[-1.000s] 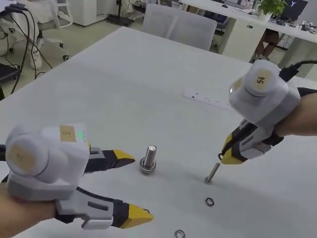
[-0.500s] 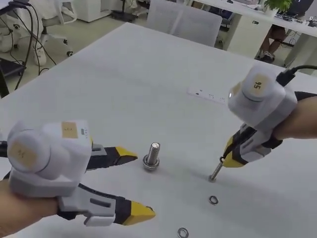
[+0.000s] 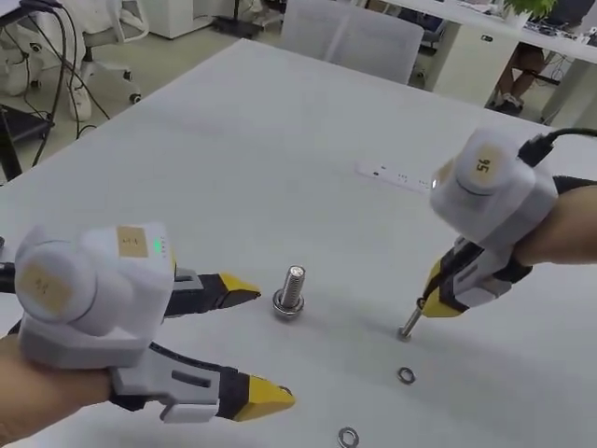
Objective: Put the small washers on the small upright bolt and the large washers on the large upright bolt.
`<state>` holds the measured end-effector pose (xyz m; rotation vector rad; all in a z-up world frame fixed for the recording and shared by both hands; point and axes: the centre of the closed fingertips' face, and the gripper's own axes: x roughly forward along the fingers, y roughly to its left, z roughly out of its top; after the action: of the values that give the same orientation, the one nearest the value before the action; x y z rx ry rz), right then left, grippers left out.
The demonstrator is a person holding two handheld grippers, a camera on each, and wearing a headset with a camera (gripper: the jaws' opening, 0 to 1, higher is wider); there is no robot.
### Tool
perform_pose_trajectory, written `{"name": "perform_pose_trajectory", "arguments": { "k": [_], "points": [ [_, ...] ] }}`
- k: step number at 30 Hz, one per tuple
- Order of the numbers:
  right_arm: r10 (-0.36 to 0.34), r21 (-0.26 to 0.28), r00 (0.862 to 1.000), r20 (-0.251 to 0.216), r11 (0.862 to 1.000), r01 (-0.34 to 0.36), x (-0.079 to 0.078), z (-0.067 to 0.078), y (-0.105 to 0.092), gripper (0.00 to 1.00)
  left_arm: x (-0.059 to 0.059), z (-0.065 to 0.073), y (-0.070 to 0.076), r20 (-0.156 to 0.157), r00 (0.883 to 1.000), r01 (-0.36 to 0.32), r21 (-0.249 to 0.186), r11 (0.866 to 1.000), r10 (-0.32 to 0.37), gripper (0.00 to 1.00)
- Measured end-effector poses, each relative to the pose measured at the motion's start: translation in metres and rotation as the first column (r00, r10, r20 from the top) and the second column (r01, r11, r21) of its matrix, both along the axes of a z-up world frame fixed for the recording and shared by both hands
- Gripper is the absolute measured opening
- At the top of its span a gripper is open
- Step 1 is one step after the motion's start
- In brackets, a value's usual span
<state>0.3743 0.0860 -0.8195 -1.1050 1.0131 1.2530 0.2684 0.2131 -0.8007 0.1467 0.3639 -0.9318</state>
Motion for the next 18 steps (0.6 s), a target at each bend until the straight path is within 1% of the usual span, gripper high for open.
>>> {"name": "perform_pose_trajectory", "arguments": {
  "k": [11,18],
  "points": [
    [0.009,-0.016,1.000,-0.013,1.000,-0.009,-0.002,-0.015,0.003,0.14,0.001,-0.002,0.001,-0.003,1.000,-0.003,0.002,1.000,0.003,0.64],
    [0.010,-0.022,1.000,-0.024,1.000,-0.011,-0.002,-0.028,0.004,0.14,0.001,-0.002,0.001,-0.005,1.000,-0.005,0.003,1.000,0.006,0.64]
  ]
}}
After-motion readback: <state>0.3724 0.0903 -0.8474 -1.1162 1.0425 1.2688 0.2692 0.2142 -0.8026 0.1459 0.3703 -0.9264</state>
